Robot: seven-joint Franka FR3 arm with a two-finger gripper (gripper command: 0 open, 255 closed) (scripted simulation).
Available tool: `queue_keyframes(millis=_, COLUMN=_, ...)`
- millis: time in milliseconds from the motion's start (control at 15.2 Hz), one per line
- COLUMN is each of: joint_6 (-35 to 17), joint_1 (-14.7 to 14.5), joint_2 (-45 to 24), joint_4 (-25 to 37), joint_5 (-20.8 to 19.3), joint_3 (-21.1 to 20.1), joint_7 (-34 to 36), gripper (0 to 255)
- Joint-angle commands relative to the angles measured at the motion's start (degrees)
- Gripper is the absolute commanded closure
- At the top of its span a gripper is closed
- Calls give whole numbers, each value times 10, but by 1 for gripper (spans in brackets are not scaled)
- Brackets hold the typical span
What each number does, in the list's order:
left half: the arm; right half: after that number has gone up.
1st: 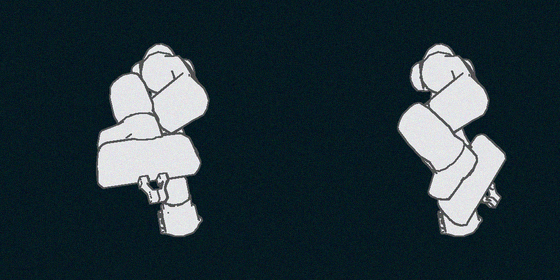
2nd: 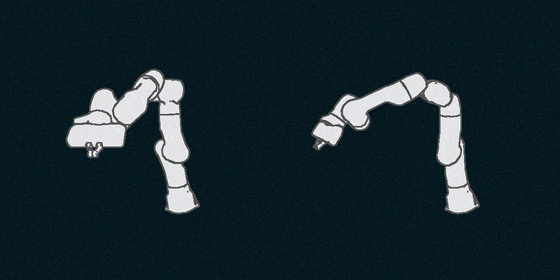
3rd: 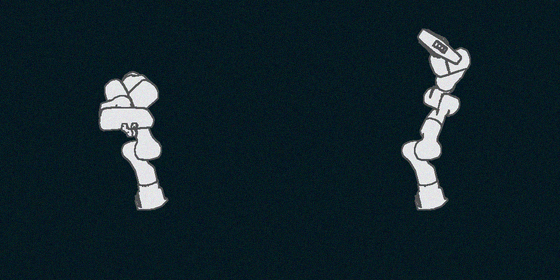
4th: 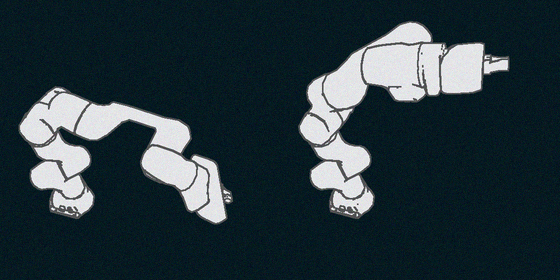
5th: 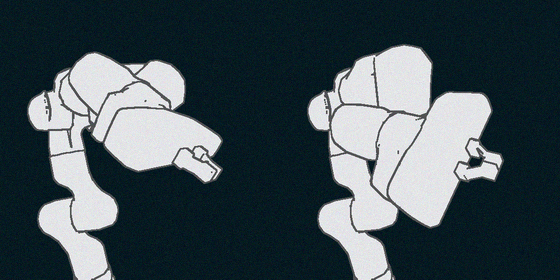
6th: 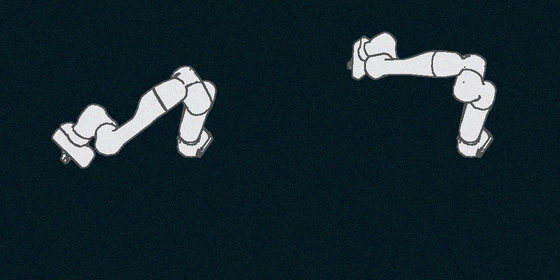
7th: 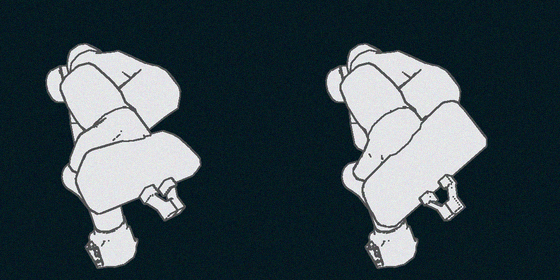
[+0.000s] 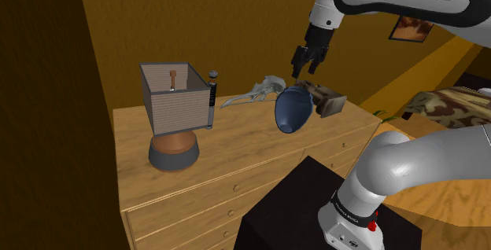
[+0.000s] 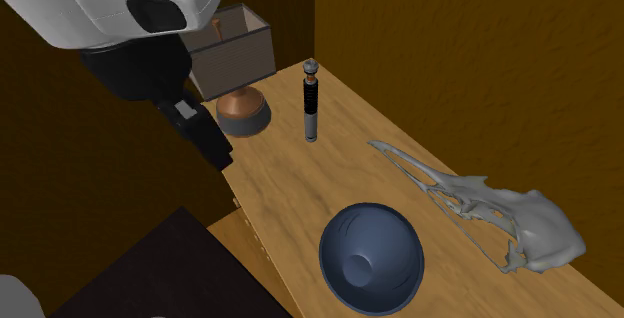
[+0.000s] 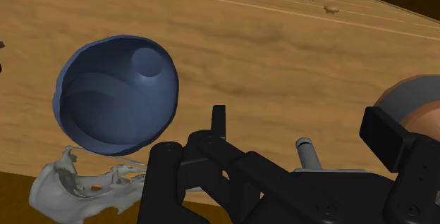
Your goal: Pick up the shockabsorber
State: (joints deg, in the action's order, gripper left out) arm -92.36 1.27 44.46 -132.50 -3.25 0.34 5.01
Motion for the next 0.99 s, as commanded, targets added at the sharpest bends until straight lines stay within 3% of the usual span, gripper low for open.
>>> queue_keyframes(millis=0, joint_6=0, joint_1=0, joint_2=0, joint_4=0, joint_5=0, joint_3=0, joint_7=0, gripper=0)
queue_keyframes(millis=528, joint_6=-184, joint_1=6, joint_2=-87, joint_4=-37, joint_5=7, joint_3=-65, joint_7=110, gripper=0)
queue_keyframes(millis=924, joint_6=-307, joint_1=24, joint_2=-186, joint_4=-21, joint_5=-19, joint_3=-117, joint_7=202, gripper=0)
